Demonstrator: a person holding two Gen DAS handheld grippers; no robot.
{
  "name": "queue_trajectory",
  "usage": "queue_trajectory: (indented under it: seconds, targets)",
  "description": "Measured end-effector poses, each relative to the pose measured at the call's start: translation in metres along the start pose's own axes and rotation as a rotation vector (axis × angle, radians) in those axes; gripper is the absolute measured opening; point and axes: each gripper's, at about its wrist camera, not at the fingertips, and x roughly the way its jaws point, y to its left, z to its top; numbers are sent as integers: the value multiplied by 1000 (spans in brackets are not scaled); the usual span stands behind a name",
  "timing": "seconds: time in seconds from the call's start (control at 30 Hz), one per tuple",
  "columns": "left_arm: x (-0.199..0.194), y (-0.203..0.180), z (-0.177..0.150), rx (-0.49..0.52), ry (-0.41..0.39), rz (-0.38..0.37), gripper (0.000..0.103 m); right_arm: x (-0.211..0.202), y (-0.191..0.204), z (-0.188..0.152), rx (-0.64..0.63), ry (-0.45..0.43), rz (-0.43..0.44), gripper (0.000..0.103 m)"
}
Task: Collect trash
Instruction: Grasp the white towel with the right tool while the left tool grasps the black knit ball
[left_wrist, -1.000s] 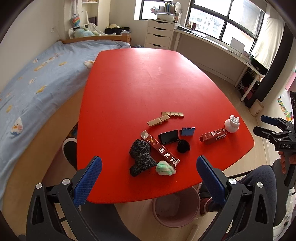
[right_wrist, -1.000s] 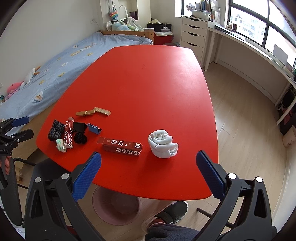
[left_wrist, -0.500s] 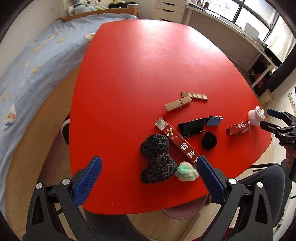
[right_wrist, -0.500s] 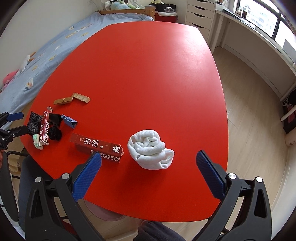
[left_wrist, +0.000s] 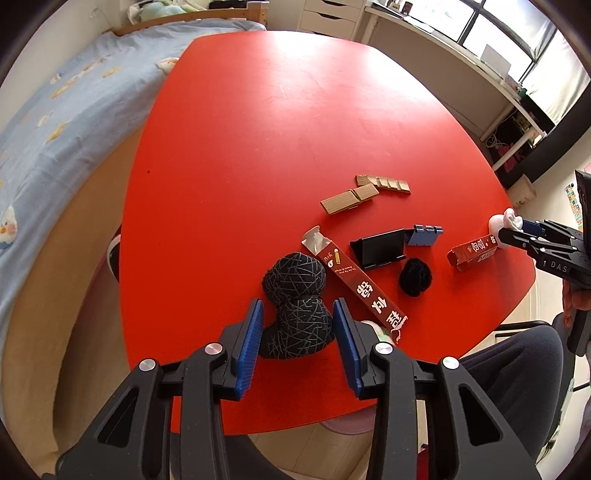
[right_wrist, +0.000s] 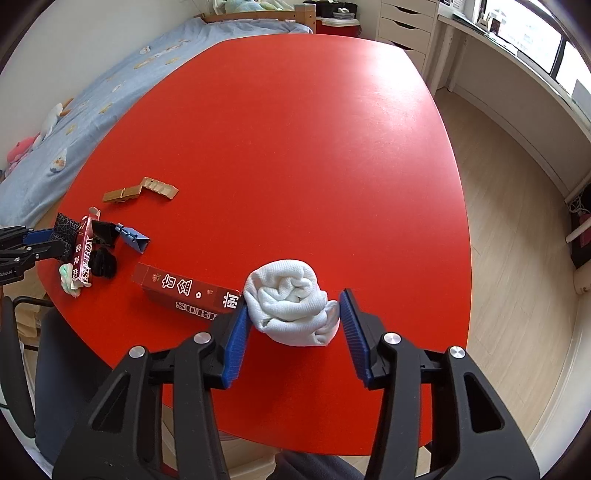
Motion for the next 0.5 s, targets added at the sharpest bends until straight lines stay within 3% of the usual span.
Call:
queue_trajectory:
  seconds: [0.2,0.5]
  targets:
    - [-3,-1,0,9,-22,4,30,-6,1,-1,8,-23,-1,36]
    - [-23,-10,-7,30,-87,26,29,-26,6,-5,36,-88,10,36]
